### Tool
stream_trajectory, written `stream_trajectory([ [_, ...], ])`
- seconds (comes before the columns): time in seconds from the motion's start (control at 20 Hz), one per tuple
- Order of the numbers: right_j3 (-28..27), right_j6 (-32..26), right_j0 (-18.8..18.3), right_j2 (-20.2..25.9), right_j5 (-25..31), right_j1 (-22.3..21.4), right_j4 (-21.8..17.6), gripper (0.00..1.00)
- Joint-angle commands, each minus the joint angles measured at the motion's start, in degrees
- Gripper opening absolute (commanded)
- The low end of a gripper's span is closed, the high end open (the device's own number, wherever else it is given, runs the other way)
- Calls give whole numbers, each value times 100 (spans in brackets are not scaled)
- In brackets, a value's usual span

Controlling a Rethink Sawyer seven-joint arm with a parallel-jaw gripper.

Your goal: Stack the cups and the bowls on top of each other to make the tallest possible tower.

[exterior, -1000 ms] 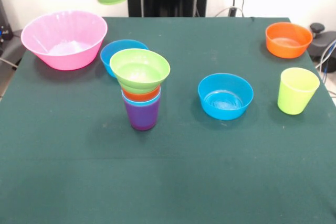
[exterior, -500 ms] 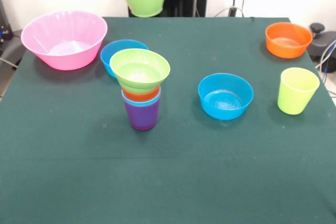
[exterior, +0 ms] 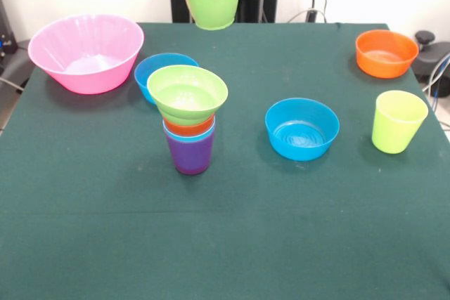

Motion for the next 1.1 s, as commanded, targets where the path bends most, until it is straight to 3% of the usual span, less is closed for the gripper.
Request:
stream_trajectory([
  [0.05,924,801,99,-461,-687,127,-68,0],
  [0.55,1333,715,101,-612,-1099,60,-14,0],
  [1.1,1585,784,146,-816,-1741,277,-179,0],
])
